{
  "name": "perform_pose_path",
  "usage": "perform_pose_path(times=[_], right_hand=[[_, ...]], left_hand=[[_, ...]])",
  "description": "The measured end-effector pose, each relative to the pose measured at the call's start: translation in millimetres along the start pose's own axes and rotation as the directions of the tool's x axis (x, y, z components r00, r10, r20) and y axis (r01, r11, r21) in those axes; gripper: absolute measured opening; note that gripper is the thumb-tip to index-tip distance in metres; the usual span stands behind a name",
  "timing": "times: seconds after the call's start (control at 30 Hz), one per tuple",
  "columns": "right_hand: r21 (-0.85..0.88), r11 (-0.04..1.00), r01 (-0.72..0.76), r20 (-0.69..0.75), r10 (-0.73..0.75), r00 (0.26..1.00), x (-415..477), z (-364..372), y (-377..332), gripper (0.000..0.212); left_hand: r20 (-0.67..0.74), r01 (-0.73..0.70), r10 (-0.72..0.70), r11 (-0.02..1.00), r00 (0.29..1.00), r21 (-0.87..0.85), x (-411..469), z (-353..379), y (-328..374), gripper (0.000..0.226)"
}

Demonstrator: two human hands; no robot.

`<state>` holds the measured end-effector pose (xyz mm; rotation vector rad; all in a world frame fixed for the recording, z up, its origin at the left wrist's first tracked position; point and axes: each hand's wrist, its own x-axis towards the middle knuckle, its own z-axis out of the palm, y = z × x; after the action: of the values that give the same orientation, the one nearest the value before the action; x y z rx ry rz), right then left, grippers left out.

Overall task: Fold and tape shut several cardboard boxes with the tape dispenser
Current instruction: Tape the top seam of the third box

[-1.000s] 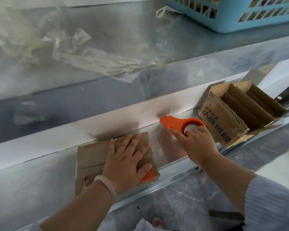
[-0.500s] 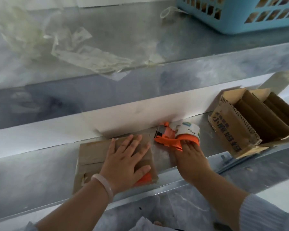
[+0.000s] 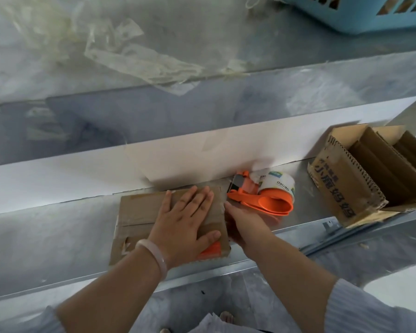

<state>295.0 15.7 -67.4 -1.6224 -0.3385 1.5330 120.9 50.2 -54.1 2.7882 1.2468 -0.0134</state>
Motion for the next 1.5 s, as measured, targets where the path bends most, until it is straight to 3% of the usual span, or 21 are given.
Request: perform_pose_path(times=[0.1, 0.23, 0.47, 0.6, 0.7, 0.77, 0.83, 0.9, 0.93, 1.0, 1.07, 1.23, 1.37, 1.5], right_hand=[[0.04, 0.997, 0.059, -0.015, -0.058, 0.998, 6, 0, 3, 0.021], [0.025, 0.996, 0.085, -0.099, -0.082, 0.992, 4, 1, 6, 0.027], [-0.295, 0.951, 0.095, -0.165, -0.149, 0.975, 10, 10, 17, 0.047], [-0.427, 0.894, 0.139, -0.104, -0.201, 0.974, 10, 8, 17, 0.037], [-0.494, 0.853, 0.165, -0.113, -0.251, 0.961, 9, 7, 13, 0.037], [-0.526, 0.813, 0.248, -0.171, -0.387, 0.906, 3, 8, 8, 0.032], [-0.642, 0.66, 0.391, -0.146, -0.606, 0.782, -13, 14, 3, 0.035], [-0.827, 0.28, 0.487, 0.096, -0.783, 0.614, -30, 29, 0, 0.044], [-0.856, 0.089, 0.509, 0.249, -0.793, 0.556, -34, 38, 2, 0.05], [-0.843, -0.16, 0.514, 0.469, -0.688, 0.554, -35, 50, 13, 0.063], [-0.822, -0.318, 0.472, 0.564, -0.569, 0.598, -32, 54, 22, 0.076], [-0.767, -0.449, 0.459, 0.642, -0.517, 0.567, -25, 38, 20, 0.075], [-0.733, -0.446, 0.514, 0.68, -0.517, 0.521, -26, 29, 16, 0.068], [-0.752, -0.421, 0.507, 0.656, -0.55, 0.516, -28, 29, 11, 0.058]], left_hand=[[0.01, 0.003, -0.002, 1.0, 1.0, -0.021, 0, -2, 1, 0.083], [0.015, 0.001, -0.001, 1.0, 1.0, -0.024, 0, -4, 1, 0.083], [0.049, 0.006, -0.004, 0.999, 0.999, -0.041, 0, -5, 1, 0.082], [0.06, 0.013, -0.009, 0.998, 0.998, -0.054, 0, -9, 2, 0.078], [-0.041, 0.023, -0.037, 0.954, 0.999, -0.298, -1, -15, -1, 0.066], [-0.146, 0.049, -0.154, 0.831, 0.977, -0.554, -6, -20, -4, 0.054], [-0.256, 0.113, -0.27, 0.86, 0.928, -0.498, -13, -21, -5, 0.05], [-0.305, 0.251, -0.368, 0.898, 0.878, -0.362, -19, -20, -7, 0.057], [-0.243, 0.326, -0.415, 0.884, 0.877, -0.335, -22, -20, -9, 0.064], [-0.079, 0.402, -0.429, 0.886, 0.9, -0.23, -30, -16, -17, 0.077], [-0.028, 0.367, -0.372, 0.924, 0.928, -0.109, -36, -12, -26, 0.082], [0.0, 0.402, -0.404, 0.911, 0.915, -0.092, -37, -10, -30, 0.082], [0.006, 0.423, -0.425, 0.9, 0.905, -0.107, -37, -8, -34, 0.079], [-0.028, 0.331, -0.342, 0.925, 0.939, -0.187, -41, -13, -48, 0.071]])
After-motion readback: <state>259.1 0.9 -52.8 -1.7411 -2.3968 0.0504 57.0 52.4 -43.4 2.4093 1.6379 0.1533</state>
